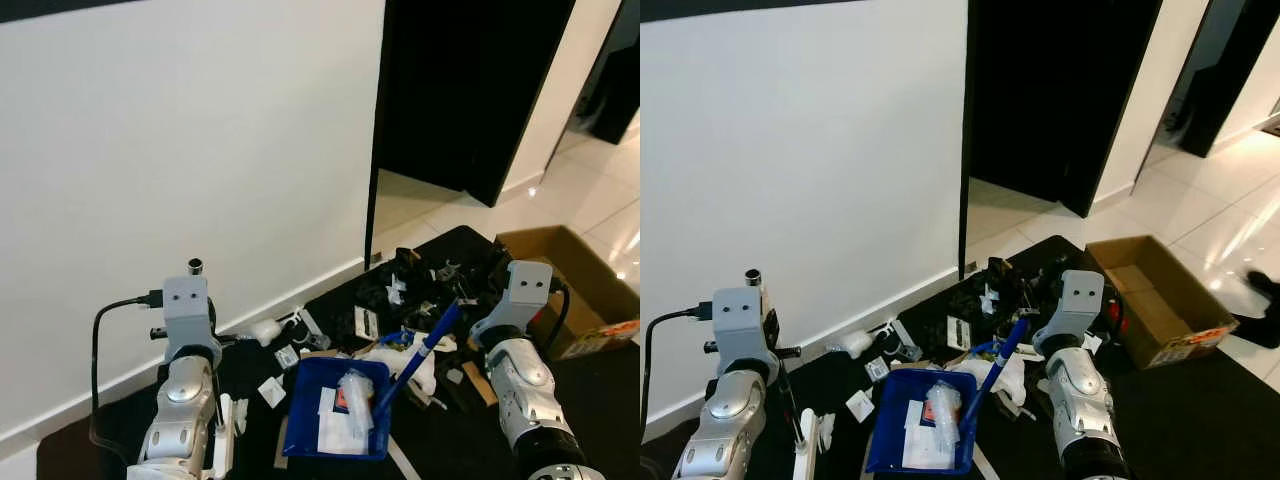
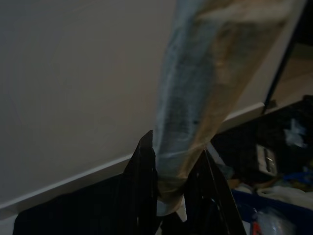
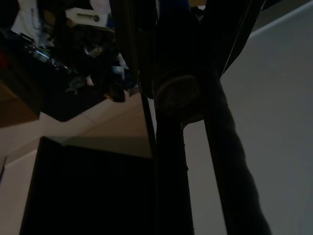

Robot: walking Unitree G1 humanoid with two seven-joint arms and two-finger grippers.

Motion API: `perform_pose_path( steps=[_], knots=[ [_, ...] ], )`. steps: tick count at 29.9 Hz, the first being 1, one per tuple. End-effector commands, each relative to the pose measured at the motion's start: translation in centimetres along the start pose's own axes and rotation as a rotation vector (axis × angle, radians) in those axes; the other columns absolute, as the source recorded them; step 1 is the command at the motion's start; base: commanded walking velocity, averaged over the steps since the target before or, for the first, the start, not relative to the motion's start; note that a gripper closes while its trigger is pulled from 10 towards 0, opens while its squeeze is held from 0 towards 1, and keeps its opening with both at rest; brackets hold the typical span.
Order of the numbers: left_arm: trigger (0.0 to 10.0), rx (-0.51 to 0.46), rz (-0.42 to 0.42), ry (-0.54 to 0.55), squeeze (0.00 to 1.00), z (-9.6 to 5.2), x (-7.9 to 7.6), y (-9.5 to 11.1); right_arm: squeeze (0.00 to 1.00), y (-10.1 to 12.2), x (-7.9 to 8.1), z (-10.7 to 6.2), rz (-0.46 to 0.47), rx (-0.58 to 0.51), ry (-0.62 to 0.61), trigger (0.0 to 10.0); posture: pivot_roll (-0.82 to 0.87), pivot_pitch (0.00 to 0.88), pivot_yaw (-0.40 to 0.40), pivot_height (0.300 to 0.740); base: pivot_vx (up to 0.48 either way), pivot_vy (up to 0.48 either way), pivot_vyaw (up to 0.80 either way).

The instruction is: Sweep floor

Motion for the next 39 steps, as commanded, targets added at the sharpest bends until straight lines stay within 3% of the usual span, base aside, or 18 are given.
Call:
perform_pose_path(
  steps=[1, 39],
  knots=[
    [10.0, -0.035, 0.029, 0.0, 0.0, 0.13, 0.23, 0.71, 0.0, 0.81, -0.25, 0.22, 0.009, -0.036, -0.012, 10.0, 0.03, 0.116, 0.047, 0.74, 0.277, -0.386, 0.0],
    [10.0, -0.027, 0.026, 0.001, 0.0, 0.28, 0.33, 0.57, 0.0, 0.64, -0.19, 0.08, 0.006, -0.032, -0.006, 10.0, 0.03, 0.114, 0.051, 0.74, 0.278, -0.373, 0.0]
  ],
)
Point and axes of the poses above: a point about 5 cm out from each wrist's last joint towards the gripper, its own z axis pointing out of the wrist towards the gripper, its own y axis along the axis of the wrist's last joint, x = y × z, the point moved 4 cm from there along z, pointing out of the wrist towards the gripper, and after that the axes turned 14 degrees about -z, right-handed, at the moved point
